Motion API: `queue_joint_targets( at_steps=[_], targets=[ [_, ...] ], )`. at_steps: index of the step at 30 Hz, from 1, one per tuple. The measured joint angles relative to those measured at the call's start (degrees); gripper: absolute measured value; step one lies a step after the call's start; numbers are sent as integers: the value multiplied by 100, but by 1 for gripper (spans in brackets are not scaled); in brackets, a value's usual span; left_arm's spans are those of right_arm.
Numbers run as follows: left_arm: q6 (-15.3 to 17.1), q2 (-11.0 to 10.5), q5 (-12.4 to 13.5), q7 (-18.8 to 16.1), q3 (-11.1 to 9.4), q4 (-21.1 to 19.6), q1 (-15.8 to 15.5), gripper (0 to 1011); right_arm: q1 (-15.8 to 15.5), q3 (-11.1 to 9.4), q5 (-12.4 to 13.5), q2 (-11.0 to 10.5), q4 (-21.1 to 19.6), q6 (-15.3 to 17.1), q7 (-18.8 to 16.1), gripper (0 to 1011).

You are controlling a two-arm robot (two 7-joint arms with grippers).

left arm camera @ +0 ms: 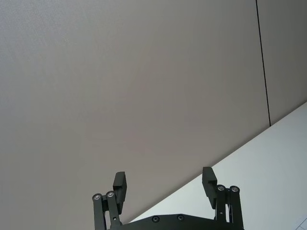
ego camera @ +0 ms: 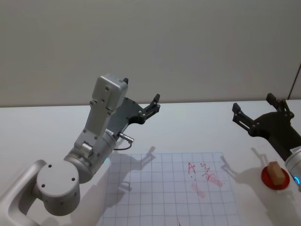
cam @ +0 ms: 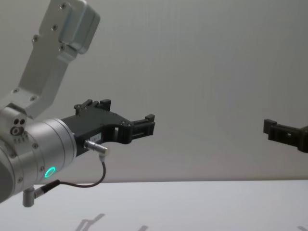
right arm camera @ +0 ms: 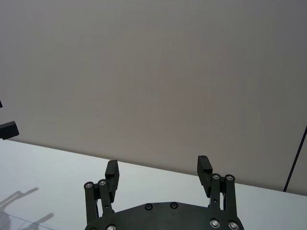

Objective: Use the one hand to pick up the stamp and affix it onto the A4 paper.

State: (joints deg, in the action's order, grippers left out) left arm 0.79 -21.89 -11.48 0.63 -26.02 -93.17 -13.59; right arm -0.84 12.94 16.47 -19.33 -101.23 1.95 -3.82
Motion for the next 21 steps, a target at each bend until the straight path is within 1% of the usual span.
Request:
queue_joint_targets(
  at_steps=[7,10,11,13,14,15,19,21],
  targets=[
    [0,0,0,0,0,0,0,1001,-105,-19,-1,-60,-84,33,61,1001],
    [0,0,0,0,0,0,0,1001,-257,-44,-8,-148,-208,96,165,1001],
    [0,0,0,0,0,0,0,1001,-365,-63,-17,-209,-288,131,229,1001],
    [0,0,0,0,0,0,0,1001,-462,-78,-24,-263,-357,164,295,1001],
    [0,-1,0,0,0,0,0,1001,-564,-97,-34,-322,-423,208,390,1001],
    [0,0,0,0,0,0,0,1001,-564,-97,-34,-322,-423,208,390,1001],
    [0,0,0,0,0,0,0,1001,-887,-160,-66,-498,-614,315,641,1001],
    [0,0,0,0,0,0,0,1001,-995,-183,-74,-554,-668,360,711,1001]
  ],
)
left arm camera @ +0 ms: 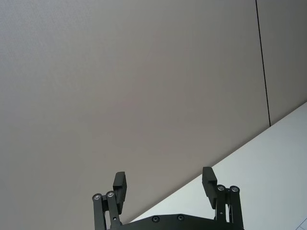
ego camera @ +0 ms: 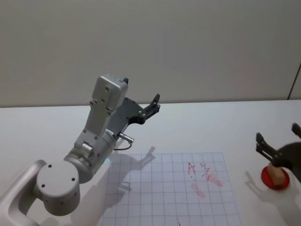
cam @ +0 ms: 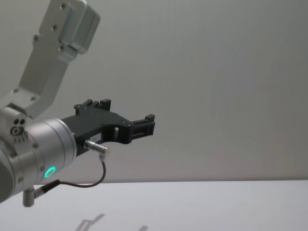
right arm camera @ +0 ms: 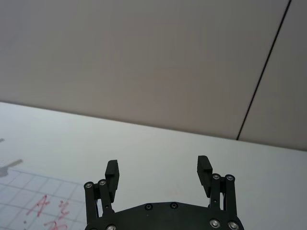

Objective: Use the one hand to pick up the stamp and affix it onto the A4 paper.

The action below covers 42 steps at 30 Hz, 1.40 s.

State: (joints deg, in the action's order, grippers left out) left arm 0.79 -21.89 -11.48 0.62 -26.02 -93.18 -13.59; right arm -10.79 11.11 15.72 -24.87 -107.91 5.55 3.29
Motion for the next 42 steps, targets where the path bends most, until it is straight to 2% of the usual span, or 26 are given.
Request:
queue_joint_targets(
  at_steps=[7,17,29,40,42],
  targets=[
    [0,0,0,0,0,0,0,1001,-369,-78,-5,-171,-143,194,249,1001],
    [0,0,0,0,0,0,0,1001,-604,-103,19,-219,-135,416,289,1001],
    [0,0,0,0,0,0,0,1001,-662,-118,45,-156,32,644,267,1001],
    [0,0,0,0,0,0,0,1001,-498,-98,-60,-14,267,792,136,1001],
    [0,0,0,0,0,0,0,1001,-460,-90,-88,16,313,816,105,968]
  ],
)
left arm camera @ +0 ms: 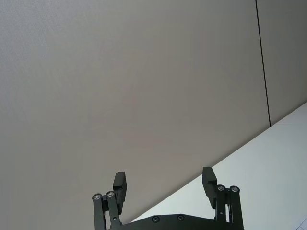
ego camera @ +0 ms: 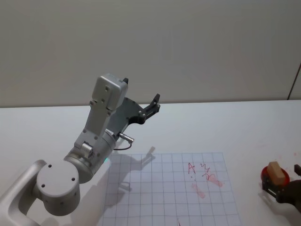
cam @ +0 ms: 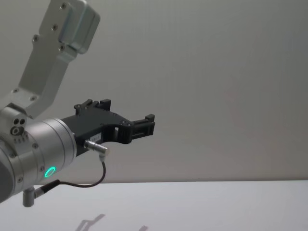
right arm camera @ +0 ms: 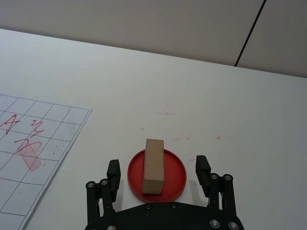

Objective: Use the one hand to pick up the stamp and affix it onto the A4 paper.

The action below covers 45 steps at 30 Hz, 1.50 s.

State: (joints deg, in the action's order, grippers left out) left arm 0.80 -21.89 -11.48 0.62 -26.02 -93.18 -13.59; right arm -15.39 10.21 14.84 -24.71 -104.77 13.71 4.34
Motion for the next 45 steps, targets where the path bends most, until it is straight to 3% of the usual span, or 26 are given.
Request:
queue_joint_targets(
  at_steps=[4,12,16,20,23,26,36,45],
  targets=[
    [0,0,0,0,0,0,0,1001,32,8,-22,24,37,18,-27,902],
    [0,0,0,0,0,0,0,1001,87,17,-64,68,104,53,-71,675],
    [0,0,0,0,0,0,0,1001,102,20,-74,80,123,62,-82,508],
    [0,0,0,0,0,0,0,1001,115,23,-86,91,139,71,-93,427],
    [0,0,0,0,0,0,0,1001,121,26,-89,96,145,74,-99,288],
    [0,0,0,0,0,0,0,1001,124,27,-93,99,150,76,-105,229],
    [0,0,0,0,0,0,0,1001,157,28,-195,100,137,-22,-242,218],
    [0,0,0,0,0,0,0,1001,262,69,-359,113,34,-278,-639,218]
  ],
)
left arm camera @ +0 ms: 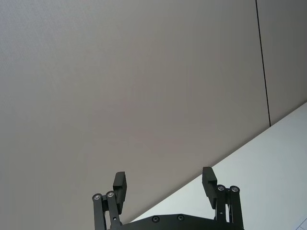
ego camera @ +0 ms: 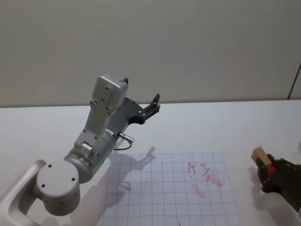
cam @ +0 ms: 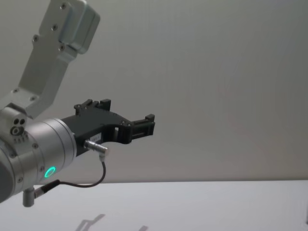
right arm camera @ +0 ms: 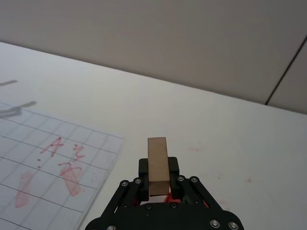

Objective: Use the one hand to pick up the stamp and affix it onto the A4 paper.

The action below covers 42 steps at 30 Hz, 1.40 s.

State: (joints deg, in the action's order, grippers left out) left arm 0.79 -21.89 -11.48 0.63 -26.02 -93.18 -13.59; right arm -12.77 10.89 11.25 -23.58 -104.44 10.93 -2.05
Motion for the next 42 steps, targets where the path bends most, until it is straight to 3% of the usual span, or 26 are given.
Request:
queue_joint_targets(
  at_steps=[15,32,42],
  targets=[
    [0,0,0,0,0,0,0,1001,295,195,-115,185,-108,-206,-1028,218],
    [0,0,0,0,0,0,0,1001,542,485,53,432,236,384,-2089,218],
    [0,0,0,0,0,0,0,1001,583,602,-16,488,529,652,-2332,219]
  ],
)
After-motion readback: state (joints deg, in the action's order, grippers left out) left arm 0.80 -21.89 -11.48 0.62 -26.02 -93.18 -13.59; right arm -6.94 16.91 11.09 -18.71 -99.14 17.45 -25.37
